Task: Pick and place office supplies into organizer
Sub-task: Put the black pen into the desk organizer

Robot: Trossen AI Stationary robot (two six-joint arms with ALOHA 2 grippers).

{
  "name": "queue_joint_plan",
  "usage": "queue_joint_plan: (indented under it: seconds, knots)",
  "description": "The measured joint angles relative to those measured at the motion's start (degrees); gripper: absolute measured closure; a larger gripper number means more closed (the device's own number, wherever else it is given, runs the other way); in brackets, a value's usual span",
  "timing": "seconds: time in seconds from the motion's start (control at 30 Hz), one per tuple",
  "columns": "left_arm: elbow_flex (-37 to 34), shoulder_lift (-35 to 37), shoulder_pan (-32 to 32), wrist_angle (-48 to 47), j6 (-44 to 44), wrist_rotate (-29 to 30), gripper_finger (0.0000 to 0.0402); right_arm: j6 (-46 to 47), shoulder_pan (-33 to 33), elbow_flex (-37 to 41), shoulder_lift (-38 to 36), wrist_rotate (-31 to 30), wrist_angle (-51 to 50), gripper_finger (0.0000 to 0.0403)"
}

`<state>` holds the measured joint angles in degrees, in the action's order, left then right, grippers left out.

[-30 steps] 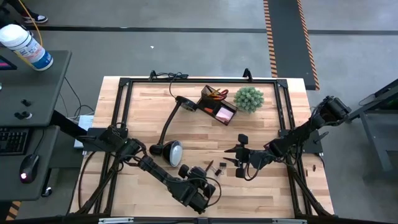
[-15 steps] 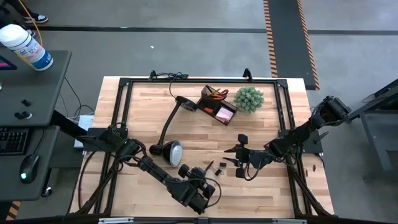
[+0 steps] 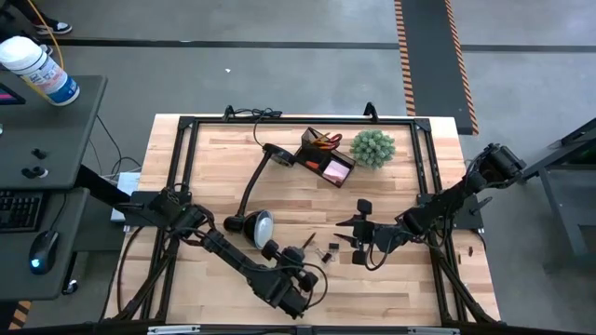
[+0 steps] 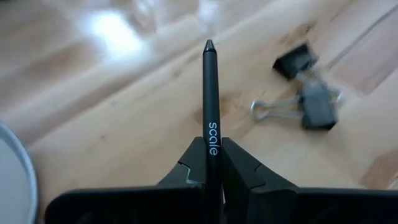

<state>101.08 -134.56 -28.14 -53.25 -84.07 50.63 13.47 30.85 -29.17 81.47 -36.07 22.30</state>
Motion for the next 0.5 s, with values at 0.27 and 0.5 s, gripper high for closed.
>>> queue_joint_plan:
  seconds: [0.27, 0.5]
  knots:
    - [0.1, 5.0, -0.4, -9.8, -0.4, 6.7, 0.0400, 0.0, 0.0, 0.0, 0.0, -1.7, -1.8, 0.0281]
    - [0.1, 11.3, -0.3, -19.5, 2.5, 13.2, 0.0401, 0.0, 0.0, 0.0, 0.0, -2.7, -1.9, 0.0281]
